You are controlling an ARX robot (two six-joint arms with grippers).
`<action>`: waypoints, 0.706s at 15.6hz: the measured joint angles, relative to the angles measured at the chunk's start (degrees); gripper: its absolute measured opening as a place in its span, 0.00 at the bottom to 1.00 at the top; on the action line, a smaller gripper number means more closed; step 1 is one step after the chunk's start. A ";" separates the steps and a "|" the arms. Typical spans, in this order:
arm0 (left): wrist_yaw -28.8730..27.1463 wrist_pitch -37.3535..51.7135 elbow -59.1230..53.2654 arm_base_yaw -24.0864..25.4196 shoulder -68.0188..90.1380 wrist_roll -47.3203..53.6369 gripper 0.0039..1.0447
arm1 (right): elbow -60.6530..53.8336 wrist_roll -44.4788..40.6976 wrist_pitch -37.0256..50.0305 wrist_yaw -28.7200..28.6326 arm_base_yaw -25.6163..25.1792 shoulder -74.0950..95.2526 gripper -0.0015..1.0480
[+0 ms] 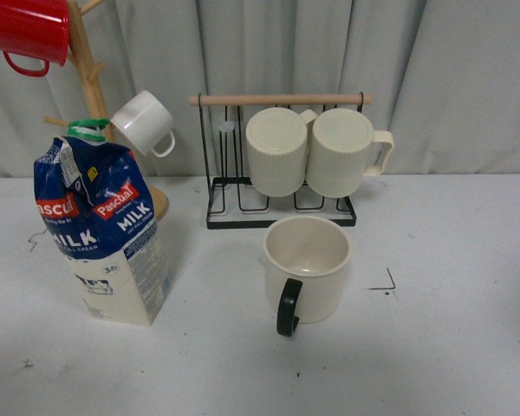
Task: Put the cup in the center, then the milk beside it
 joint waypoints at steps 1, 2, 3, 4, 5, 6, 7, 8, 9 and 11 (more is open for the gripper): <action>0.00 0.00 0.00 0.00 0.00 0.00 0.94 | -1.86 -0.02 -0.83 -1.01 -0.90 -1.75 0.02; 0.00 0.00 0.00 0.00 0.00 0.00 0.94 | -3.39 -0.02 -1.49 -1.95 -1.66 -3.65 0.02; 0.00 0.00 0.00 0.00 0.00 0.00 0.94 | -4.46 -0.02 -2.25 -2.56 -2.38 -5.62 0.02; 0.00 0.00 0.00 0.00 0.00 0.00 0.94 | -5.46 -0.02 -3.28 -4.15 -3.72 -7.91 0.02; -0.02 0.00 0.00 0.00 0.00 0.00 0.94 | -6.56 -0.04 -4.74 -7.63 -7.78 -10.54 0.02; 0.00 -0.02 0.00 0.00 0.00 0.00 0.94 | -7.41 -0.04 -5.88 -7.82 -8.22 -12.46 0.02; -0.02 0.02 0.00 0.00 0.00 0.00 0.94 | -8.07 -0.04 -6.82 -8.28 -7.80 -14.03 0.02; 0.00 0.00 0.00 0.00 0.00 0.00 0.94 | -8.76 -0.04 -8.22 -8.28 -7.87 -15.98 0.02; -0.02 0.00 0.00 0.00 0.00 0.00 0.94 | -9.22 -0.04 -9.64 -8.26 -7.87 -17.90 0.02; 0.00 0.00 0.00 0.00 0.00 0.00 0.94 | -11.56 -0.07 -10.45 -8.28 -7.87 -21.81 0.02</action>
